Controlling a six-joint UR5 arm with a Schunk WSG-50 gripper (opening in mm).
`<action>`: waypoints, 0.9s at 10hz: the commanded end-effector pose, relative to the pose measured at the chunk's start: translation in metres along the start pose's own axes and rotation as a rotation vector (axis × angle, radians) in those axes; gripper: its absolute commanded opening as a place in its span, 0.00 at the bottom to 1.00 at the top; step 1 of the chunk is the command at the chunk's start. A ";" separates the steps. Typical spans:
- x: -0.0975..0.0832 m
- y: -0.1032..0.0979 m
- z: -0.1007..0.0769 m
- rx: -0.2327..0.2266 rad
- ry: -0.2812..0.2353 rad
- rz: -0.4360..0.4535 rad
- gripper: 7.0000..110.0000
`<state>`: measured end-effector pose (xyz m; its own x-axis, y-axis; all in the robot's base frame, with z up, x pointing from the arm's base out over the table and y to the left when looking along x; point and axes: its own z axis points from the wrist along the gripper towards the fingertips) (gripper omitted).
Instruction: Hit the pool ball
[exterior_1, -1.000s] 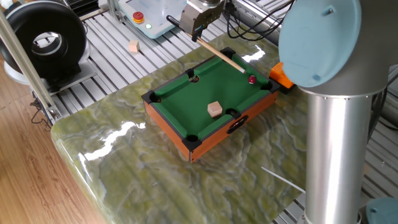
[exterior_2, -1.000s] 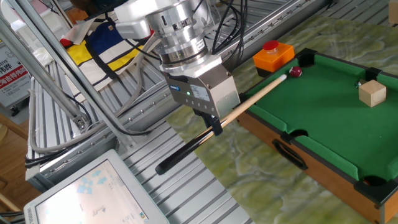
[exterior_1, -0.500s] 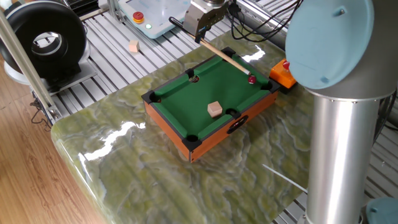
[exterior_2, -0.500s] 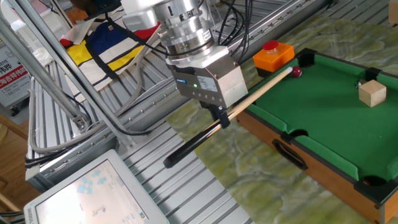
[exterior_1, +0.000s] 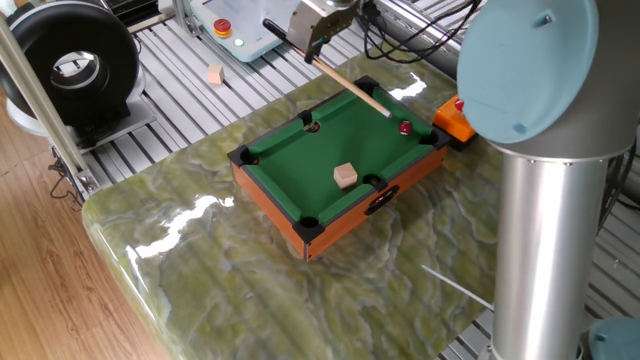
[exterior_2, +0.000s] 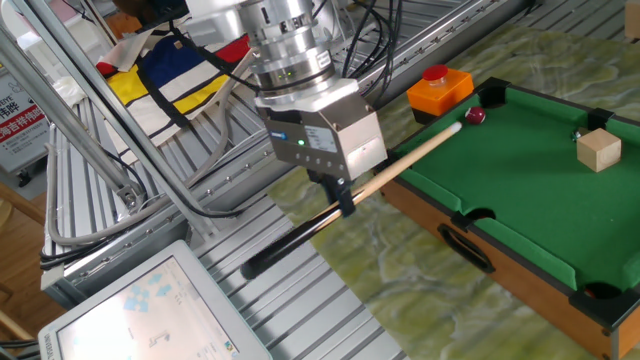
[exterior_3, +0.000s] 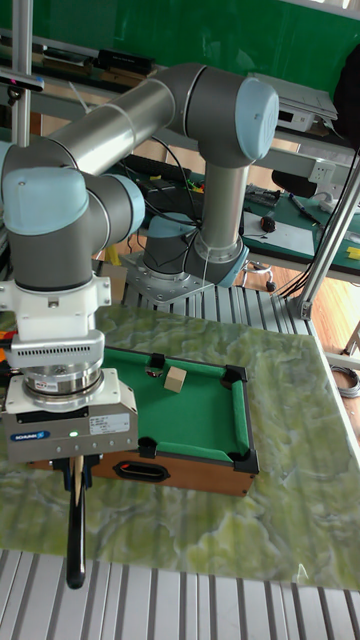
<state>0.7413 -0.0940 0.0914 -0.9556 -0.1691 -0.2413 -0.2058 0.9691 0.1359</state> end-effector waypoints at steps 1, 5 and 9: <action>-0.008 -0.001 -0.002 -0.002 -0.049 -0.015 0.00; 0.015 0.000 0.000 -0.015 -0.046 -0.011 0.00; 0.029 0.003 0.003 -0.039 -0.013 0.025 0.00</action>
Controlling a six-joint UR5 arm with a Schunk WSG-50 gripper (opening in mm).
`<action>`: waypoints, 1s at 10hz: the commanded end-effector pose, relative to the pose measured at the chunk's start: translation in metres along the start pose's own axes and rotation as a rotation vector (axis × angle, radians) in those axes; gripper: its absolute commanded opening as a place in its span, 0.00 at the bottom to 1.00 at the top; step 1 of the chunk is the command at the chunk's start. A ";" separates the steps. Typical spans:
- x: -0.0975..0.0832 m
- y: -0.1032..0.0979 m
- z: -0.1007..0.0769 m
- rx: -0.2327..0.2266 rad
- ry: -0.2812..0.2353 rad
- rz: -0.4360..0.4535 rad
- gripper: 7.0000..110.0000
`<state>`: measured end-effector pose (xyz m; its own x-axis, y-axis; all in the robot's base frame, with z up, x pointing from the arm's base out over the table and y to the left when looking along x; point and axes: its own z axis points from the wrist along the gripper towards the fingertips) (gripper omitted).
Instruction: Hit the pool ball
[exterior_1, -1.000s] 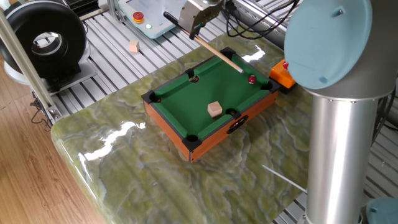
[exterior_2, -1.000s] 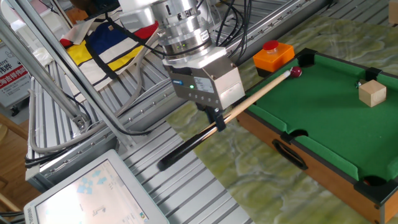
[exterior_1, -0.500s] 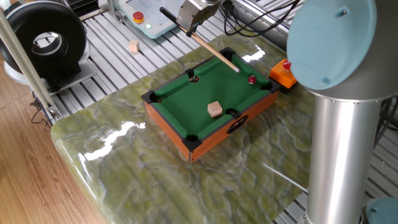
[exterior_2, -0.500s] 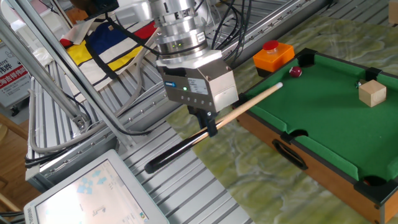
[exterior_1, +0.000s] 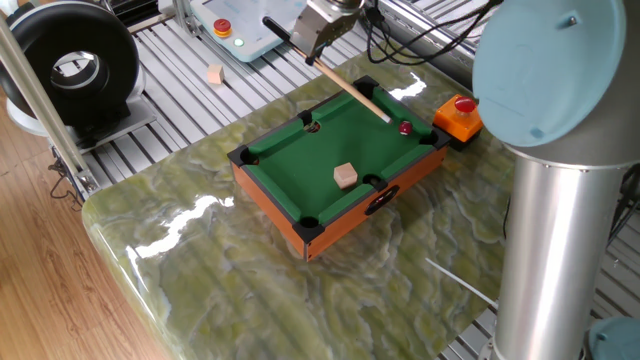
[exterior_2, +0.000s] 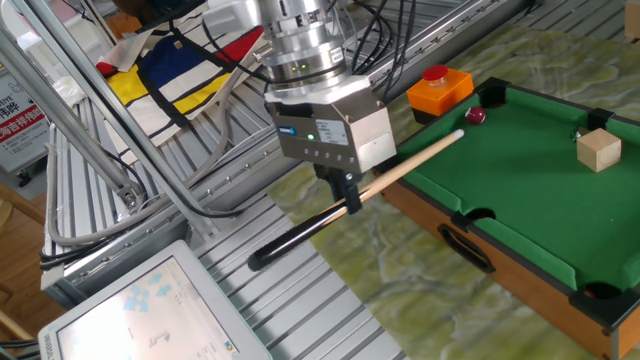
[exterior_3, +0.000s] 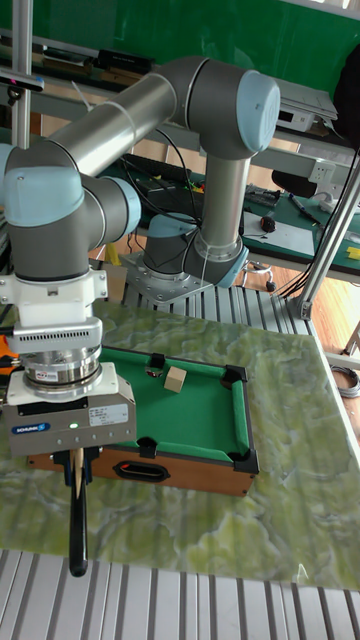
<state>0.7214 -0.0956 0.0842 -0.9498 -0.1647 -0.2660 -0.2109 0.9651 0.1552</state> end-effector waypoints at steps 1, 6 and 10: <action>0.010 0.003 0.003 -0.025 0.016 0.032 0.00; 0.023 -0.006 0.002 -0.003 0.056 0.033 0.00; 0.023 -0.008 0.004 -0.003 0.056 0.029 0.00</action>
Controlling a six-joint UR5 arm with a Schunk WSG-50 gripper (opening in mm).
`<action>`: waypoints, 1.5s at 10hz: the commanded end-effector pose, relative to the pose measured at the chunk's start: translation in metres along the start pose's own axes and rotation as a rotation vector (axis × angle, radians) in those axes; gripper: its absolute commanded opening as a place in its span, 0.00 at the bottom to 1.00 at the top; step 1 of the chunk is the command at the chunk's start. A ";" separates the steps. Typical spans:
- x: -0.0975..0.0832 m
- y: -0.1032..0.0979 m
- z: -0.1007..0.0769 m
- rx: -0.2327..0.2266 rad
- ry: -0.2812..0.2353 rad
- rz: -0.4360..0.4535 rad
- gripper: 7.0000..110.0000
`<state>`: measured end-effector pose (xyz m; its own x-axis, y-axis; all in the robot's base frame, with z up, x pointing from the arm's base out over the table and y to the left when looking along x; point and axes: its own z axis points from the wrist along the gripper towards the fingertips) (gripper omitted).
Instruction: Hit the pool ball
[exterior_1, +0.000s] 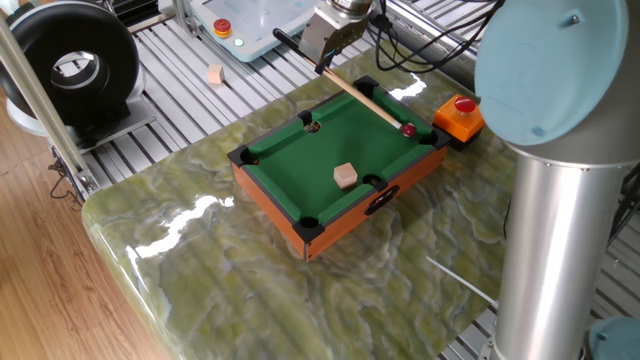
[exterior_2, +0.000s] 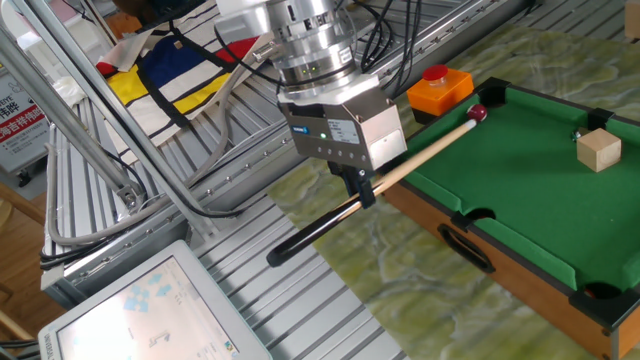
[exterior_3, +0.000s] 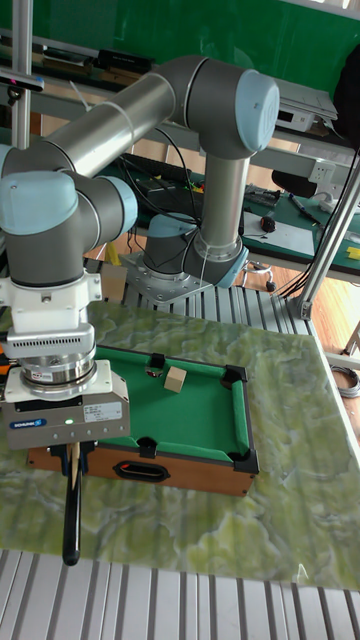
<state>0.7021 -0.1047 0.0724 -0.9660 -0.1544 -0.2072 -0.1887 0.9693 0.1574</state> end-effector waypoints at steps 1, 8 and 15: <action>0.000 -0.002 -0.001 -0.005 -0.001 0.006 0.00; 0.011 0.003 -0.004 -0.028 0.009 0.016 0.00; 0.027 0.013 -0.012 -0.053 0.047 -0.007 0.00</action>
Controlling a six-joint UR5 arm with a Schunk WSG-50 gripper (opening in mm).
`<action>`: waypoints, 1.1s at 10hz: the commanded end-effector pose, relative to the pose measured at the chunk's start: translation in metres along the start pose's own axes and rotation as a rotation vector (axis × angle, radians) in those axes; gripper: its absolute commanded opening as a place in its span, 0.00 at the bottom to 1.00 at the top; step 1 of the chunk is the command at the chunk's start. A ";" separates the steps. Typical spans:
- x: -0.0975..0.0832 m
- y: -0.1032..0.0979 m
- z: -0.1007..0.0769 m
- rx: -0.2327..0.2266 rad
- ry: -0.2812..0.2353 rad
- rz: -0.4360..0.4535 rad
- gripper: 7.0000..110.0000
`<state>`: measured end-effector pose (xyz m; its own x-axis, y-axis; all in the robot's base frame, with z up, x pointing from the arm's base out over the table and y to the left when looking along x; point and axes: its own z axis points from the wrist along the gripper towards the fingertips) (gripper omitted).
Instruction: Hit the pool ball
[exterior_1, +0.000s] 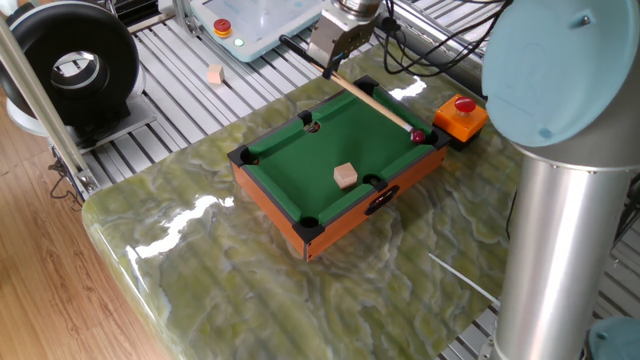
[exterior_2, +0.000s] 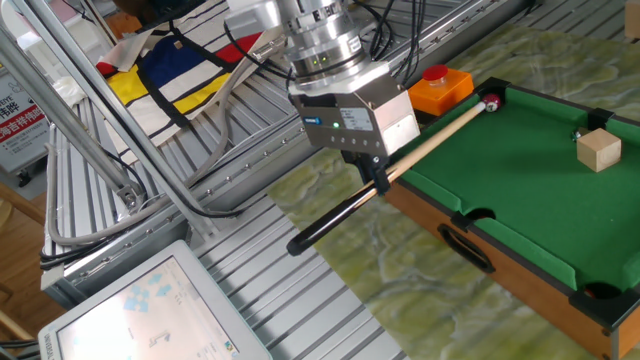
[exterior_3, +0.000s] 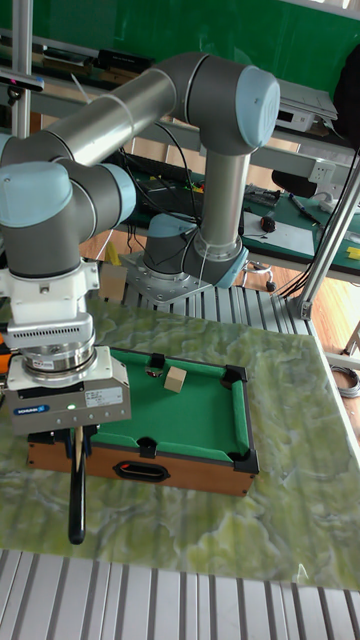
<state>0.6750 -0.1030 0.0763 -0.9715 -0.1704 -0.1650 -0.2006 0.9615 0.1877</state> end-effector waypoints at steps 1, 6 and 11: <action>-0.001 0.007 -0.001 -0.023 -0.001 -0.004 0.00; -0.026 0.011 -0.002 -0.019 0.029 -0.062 0.00; -0.077 0.048 0.017 0.028 0.080 -0.240 0.00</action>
<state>0.7255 -0.0645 0.0823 -0.9268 -0.3478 -0.1416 -0.3676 0.9174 0.1527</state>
